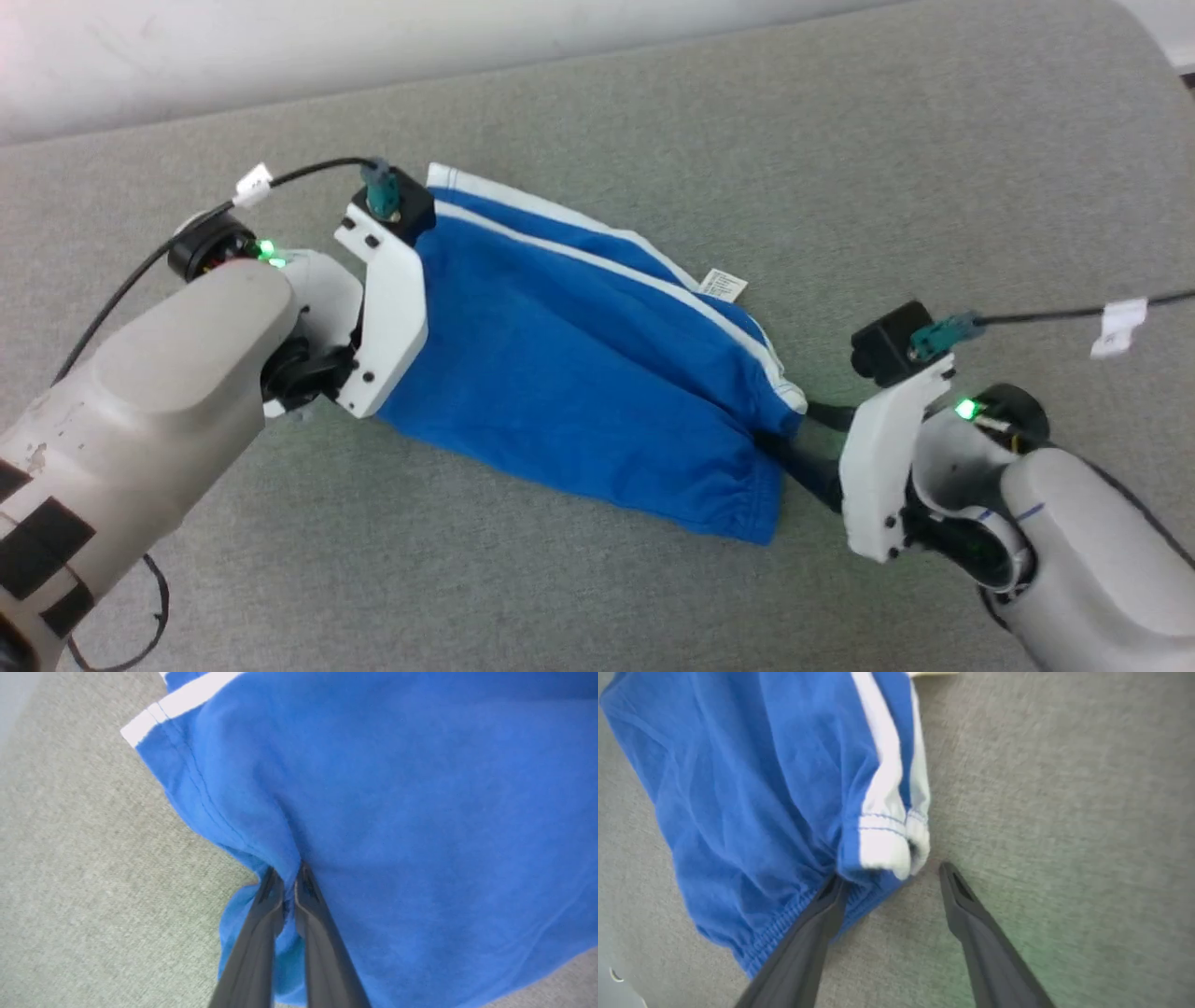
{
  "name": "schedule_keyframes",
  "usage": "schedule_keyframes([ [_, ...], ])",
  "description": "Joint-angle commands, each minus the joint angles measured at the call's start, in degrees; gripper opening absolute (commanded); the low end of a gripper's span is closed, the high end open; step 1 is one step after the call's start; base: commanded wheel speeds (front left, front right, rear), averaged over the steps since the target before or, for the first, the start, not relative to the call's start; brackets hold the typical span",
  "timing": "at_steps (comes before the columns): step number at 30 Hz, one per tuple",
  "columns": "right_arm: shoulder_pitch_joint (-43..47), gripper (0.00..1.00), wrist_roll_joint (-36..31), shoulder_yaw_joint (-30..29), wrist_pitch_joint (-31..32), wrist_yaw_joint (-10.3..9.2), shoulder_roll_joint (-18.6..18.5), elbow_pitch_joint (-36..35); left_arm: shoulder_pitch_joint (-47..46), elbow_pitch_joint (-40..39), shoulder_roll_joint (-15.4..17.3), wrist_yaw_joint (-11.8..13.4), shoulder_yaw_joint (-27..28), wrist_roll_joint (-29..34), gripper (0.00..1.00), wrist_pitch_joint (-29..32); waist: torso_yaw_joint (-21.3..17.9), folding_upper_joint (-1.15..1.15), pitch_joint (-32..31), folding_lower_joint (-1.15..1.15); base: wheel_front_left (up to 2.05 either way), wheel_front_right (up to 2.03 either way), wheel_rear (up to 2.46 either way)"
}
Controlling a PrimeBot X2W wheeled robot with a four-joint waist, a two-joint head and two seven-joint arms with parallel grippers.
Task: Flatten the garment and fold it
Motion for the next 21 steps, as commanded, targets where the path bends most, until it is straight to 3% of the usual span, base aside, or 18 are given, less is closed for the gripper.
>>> schedule_keyframes([
  [1,-0.6,1.0,0.1,1.0,-0.3,-0.05,0.7,2.0,-0.5,0.3,-0.4,-0.4,-0.2,-0.2,0.0,-0.4,1.1,0.0,1.0,-0.01,0.0,0.0,0.0],
  [6,-1.0,1.0,0.0,5.2,-4.8,-0.05,1.4,8.3,-0.2,1.4,-0.8,-0.4,-0.2,-1.3,0.0,-2.5,1.9,0.0,1.0,-0.01,0.0,0.0,0.0],
  [7,-1.2,0.26,-0.4,5.6,-6.8,-0.05,1.1,8.9,0.1,1.5,-0.8,-0.4,-0.2,-1.5,0.0,-3.0,2.0,0.0,0.6,-0.01,0.0,0.0,0.0],
  [8,-1.3,0.0,-0.5,5.9,-8.5,-0.05,0.9,9.3,0.3,1.6,-0.8,-0.4,-0.2,-1.7,0.0,-3.6,2.1,0.0,0.3,-0.01,0.0,0.0,0.0],
  [16,-1.5,0.0,2.5,7.3,-18.0,-0.05,-4.9,4.3,4.3,-0.6,1.6,-0.4,0.1,-3.8,0.0,-13.9,3.6,0.0,-5.2,-0.01,0.0,0.0,0.0],
  [21,0.6,0.0,4.4,6.7,-18.7,-0.05,-9.3,-0.7,8.1,-4.3,4.8,-0.3,0.5,-4.2,0.0,-20.2,6.3,0.0,-9.0,-0.01,0.0,0.0,0.0],
])
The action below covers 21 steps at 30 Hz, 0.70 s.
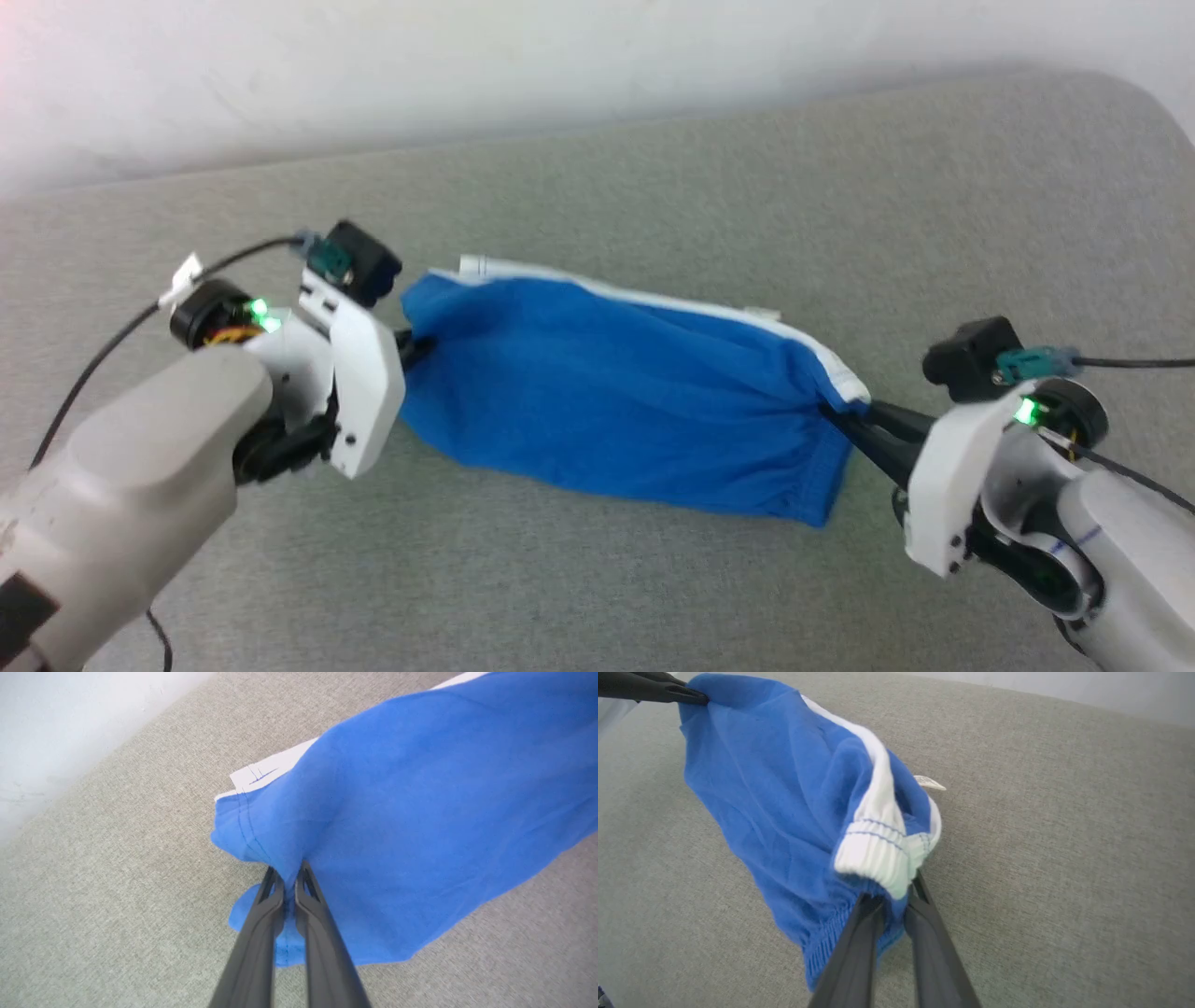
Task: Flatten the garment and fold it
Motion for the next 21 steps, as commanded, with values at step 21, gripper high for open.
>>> schedule_keyframes([
  [21,6.5,0.0,7.3,0.4,9.2,-0.1,-6.9,-0.8,20.2,-18.7,4.9,11.3,-0.1,-0.9,0.0,-5.1,7.9,0.0,-1.8,0.0,0.0,0.0,0.0],
])
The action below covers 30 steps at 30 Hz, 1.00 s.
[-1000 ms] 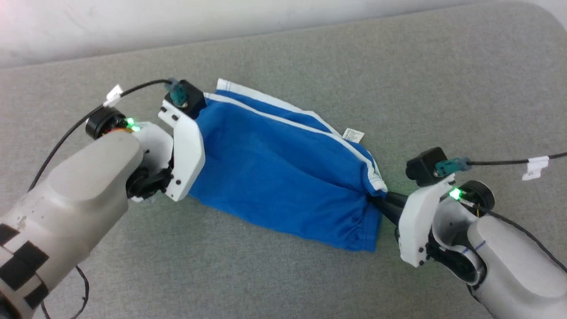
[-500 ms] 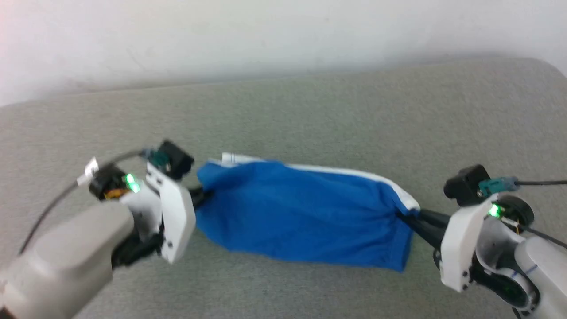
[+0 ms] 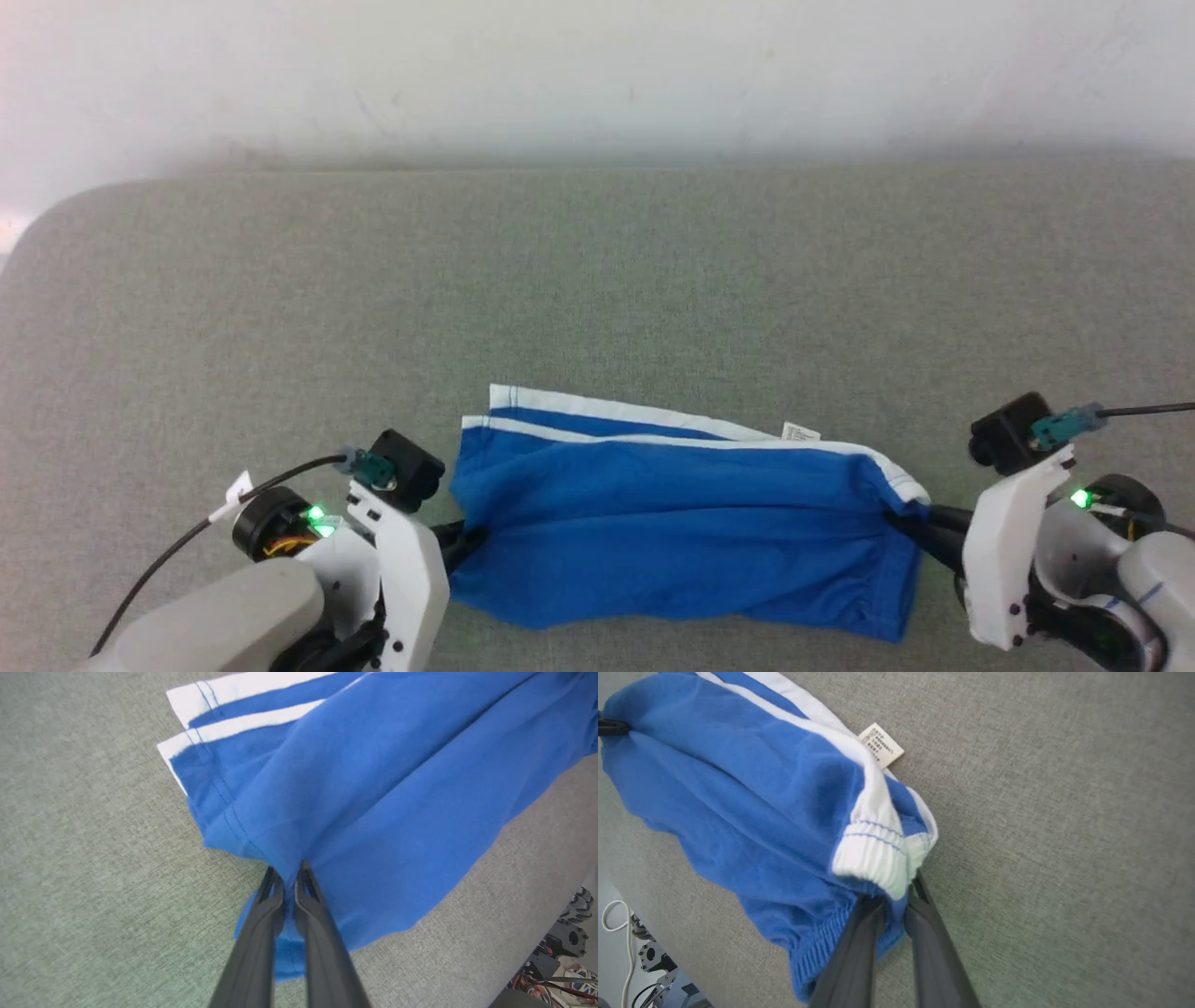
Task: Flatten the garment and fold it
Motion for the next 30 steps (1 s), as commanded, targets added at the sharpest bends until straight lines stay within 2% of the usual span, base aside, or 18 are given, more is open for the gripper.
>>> schedule_keyframes([
  [1,-1.1,0.0,-0.7,1.0,0.2,-0.11,1.0,1.3,0.6,1.7,-1.0,0.4,0.2,-0.4,0.0,-0.3,-0.6,0.01,3.0,0.0,0.0,0.0,0.0],
  [8,-2.9,0.0,-3.7,3.9,-2.1,-0.11,4.3,7.8,0.8,8.5,-4.8,-0.6,0.6,-0.7,0.0,-2.5,-1.3,0.01,4.3,0.0,0.0,0.0,0.0],
  [9,-3.1,0.29,-4.2,4.2,-3.0,-0.11,4.5,8.2,0.9,9.1,-5.1,-0.4,0.9,-0.7,0.18,-3.4,-1.4,0.01,3.9,0.0,0.0,0.0,0.0],
  [10,-3.3,1.0,-4.6,4.1,-4.0,-0.11,4.6,8.5,1.0,9.5,-5.3,0.1,1.2,-0.1,1.0,-4.8,-1.6,0.01,3.4,0.0,0.0,0.0,0.0],
  [13,-3.4,1.0,-6.2,3.5,-6.8,-0.11,4.0,7.6,2.2,9.5,-5.1,1.7,2.4,0.7,1.0,-9.5,-2.1,0.01,0.8,0.0,0.0,0.0,0.0],
  [15,-2.9,1.0,-7.2,2.8,-8.0,-0.11,3.0,5.6,3.1,9.0,-4.3,3.7,3.3,2.2,1.0,-13.5,-2.4,0.01,-1.1,0.0,0.0,0.0,0.0],
  [20,-1.2,1.0,-9.2,-0.7,-7.2,-0.11,-1.2,-2.7,5.6,6.5,-3.1,11.7,7.3,5.5,1.0,-23.4,-2.6,0.01,-4.2,0.0,0.0,0.0,0.0],
  [24,0.2,1.0,-9.6,-4.2,-2.4,-0.11,-3.9,-9.9,7.4,1.7,-3.3,19.9,12.8,11.0,1.0,-25.3,-2.1,0.01,-5.1,0.0,0.0,0.0,0.0],
  [27,1.4,1.0,-9.5,-7.2,2.9,-0.11,-4.6,-13.9,10.6,-3.5,-4.2,26.1,19.9,18.0,1.0,-25.3,-1.7,0.01,-5.3,0.0,0.0,0.0,0.0],
  [30,2.7,1.0,-9.1,-9.8,9.0,-0.11,-4.4,-16.0,15.7,-6.6,-5.7,29.0,27.2,23.5,1.0,-25.4,-1.3,0.01,-5.1,0.0,0.0,0.0,0.0],
])
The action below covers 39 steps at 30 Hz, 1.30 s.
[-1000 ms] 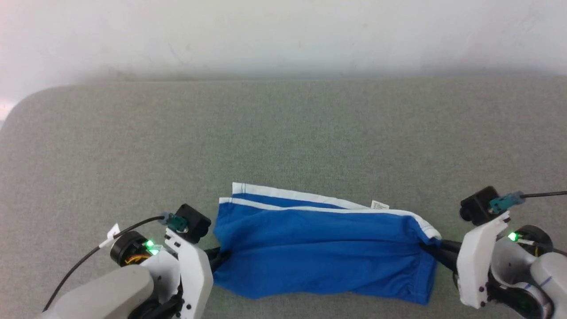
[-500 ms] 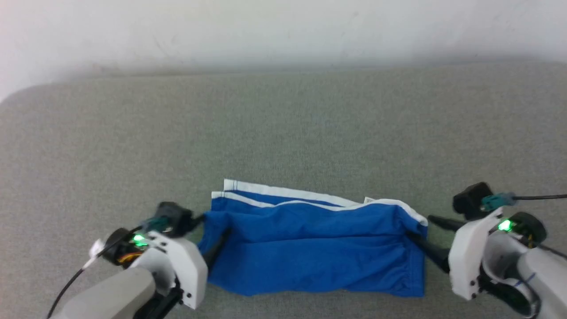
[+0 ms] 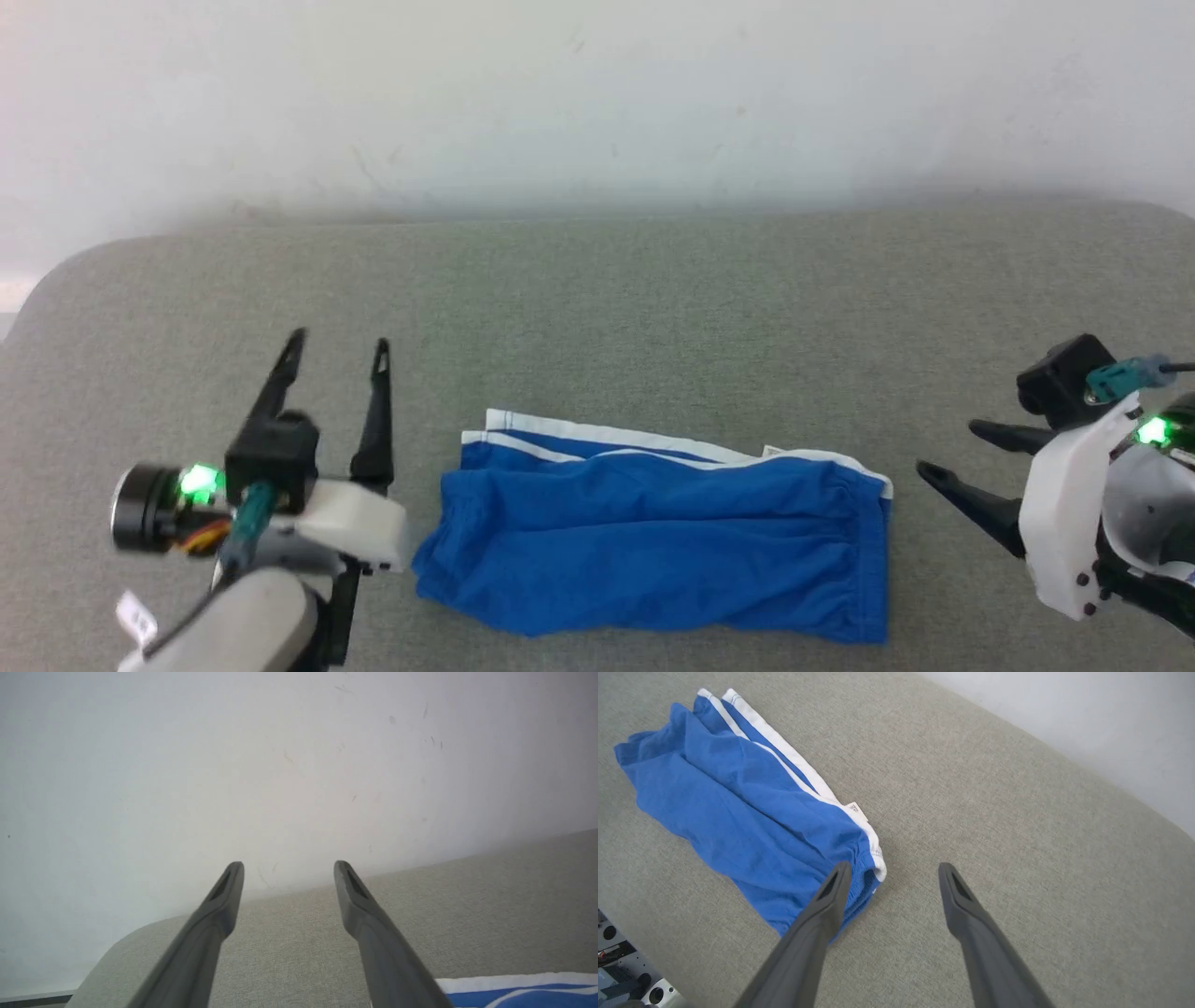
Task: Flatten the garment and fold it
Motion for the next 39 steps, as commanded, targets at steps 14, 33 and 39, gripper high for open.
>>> schedule_keyframes([
  [14,5.4,1.0,-1.2,-5.9,8.0,-0.12,11.5,9.6,19.7,-8.0,-15.2,-1.2,23.5,19.4,1.0,-0.3,3.4,0.01,3.5,0.0,0.0,0.0,0.0],
  [33,3.4,0.0,0.0,-2.1,0.5,-0.12,13.5,19.2,26.0,-6.7,-26.5,-16.5,37.3,31.2,1.0,-0.3,2.6,0.01,3.1,0.0,0.0,0.0,0.0],
  [39,3.5,0.0,2.1,-7.0,1.1,-0.12,6.9,16.7,26.9,-6.9,-27.7,-18.2,38.7,33.2,1.0,-0.3,1.4,0.01,1.9,0.0,0.0,0.0,0.0],
])
